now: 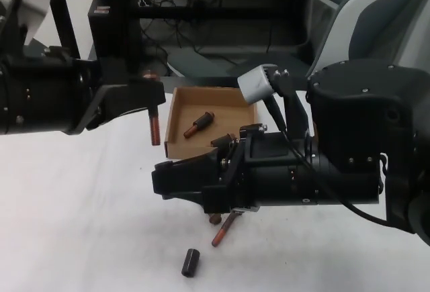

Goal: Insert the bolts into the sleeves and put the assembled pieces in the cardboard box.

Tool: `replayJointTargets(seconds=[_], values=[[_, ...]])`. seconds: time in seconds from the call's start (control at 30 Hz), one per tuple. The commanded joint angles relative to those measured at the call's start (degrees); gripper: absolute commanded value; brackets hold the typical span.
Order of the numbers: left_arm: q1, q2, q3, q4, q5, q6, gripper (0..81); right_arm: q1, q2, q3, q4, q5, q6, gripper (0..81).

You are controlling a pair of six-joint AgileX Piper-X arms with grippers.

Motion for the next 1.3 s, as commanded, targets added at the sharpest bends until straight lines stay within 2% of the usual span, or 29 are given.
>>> replayJointTargets(seconds=[0.0,0.4,1.03,1.27], values=[[-0.3,-0.2,-0.7,-0.4,-0.2,0.2,1.7,0.0,-0.3,-0.7,0.0,0.3,-0.5,0.4],[-0.3,-0.2,-0.7,-0.4,-0.2,0.1,1.7,0.0,-0.3,-0.7,1.1,4.0,0.4,0.4],[-0.3,-0.2,-0.7,-5.1,-2.0,-2.3,1.7,0.0,-0.3,-1.0,1.0,4.1,3.0,0.4],[-1.7,-0.2,-0.7,-4.6,-2.4,-1.1,1.7,0.0,-0.3,-1.0,-1.2,4.1,4.3,0.4]])
